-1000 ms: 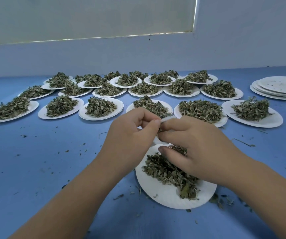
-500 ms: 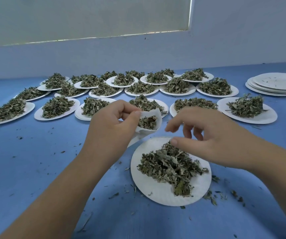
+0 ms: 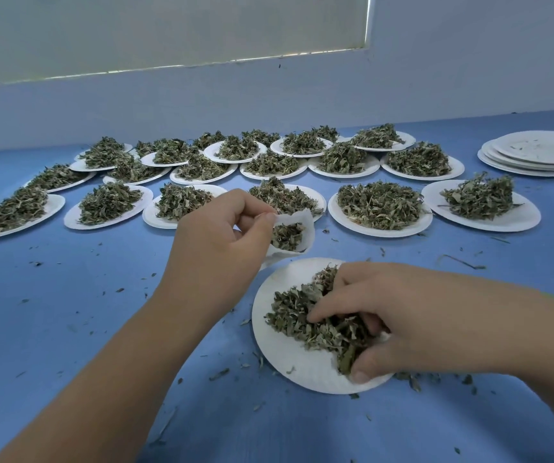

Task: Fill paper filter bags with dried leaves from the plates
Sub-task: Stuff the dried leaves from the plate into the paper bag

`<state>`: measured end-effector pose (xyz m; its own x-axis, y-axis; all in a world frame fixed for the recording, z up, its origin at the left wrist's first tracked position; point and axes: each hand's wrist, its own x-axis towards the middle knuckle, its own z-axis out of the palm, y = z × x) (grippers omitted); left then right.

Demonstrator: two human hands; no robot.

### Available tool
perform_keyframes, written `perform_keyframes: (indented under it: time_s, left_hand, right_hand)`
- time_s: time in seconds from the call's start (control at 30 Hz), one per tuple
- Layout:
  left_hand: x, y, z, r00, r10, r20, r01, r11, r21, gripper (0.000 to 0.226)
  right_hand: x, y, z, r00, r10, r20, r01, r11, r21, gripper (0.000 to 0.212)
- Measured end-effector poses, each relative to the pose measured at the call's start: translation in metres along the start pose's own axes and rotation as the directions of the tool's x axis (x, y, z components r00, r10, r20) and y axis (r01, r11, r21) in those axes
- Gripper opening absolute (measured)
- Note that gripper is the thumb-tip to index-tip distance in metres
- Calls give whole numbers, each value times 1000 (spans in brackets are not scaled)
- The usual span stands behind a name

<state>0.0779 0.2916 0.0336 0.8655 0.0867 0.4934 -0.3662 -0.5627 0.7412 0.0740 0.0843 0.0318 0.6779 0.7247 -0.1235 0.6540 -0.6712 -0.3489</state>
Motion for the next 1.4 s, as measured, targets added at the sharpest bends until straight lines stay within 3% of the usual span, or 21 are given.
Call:
perform_keyframes:
  time_s: [0.47, 0.63, 0.93, 1.13, 1.27, 1.4]
  left_hand:
    - [-1, -1, 1, 998, 42, -36, -41, 999, 24, 17]
    - [-1, -1, 0, 998, 53, -35, -51, 998, 36, 17]
    - [-1, -2, 0, 998, 52, -30, -51, 998, 35, 19]
    - [-4, -1, 3, 996, 82, 30, -84, 995, 54, 20]
    - [-7, -1, 8, 993, 95, 69, -101, 992, 80, 17]
    - [-10, 0, 12, 989, 112, 99, -120, 990, 77, 18]
  right_hand:
    - [4, -9, 9, 997, -35, -67, 28, 994, -101, 34]
    - [5, -11, 11, 992, -57, -112, 46, 994, -95, 30]
    - [-3, 0, -10, 972, 8, -234, 53, 966, 252, 17]
    - [-4, 5, -17, 918, 64, -391, 102, 915, 391, 13]
    - [2, -1, -12, 825, 145, -546, 41, 949, 314, 16]
    - [6, -9, -7, 805, 140, -577, -48, 984, 172, 21]
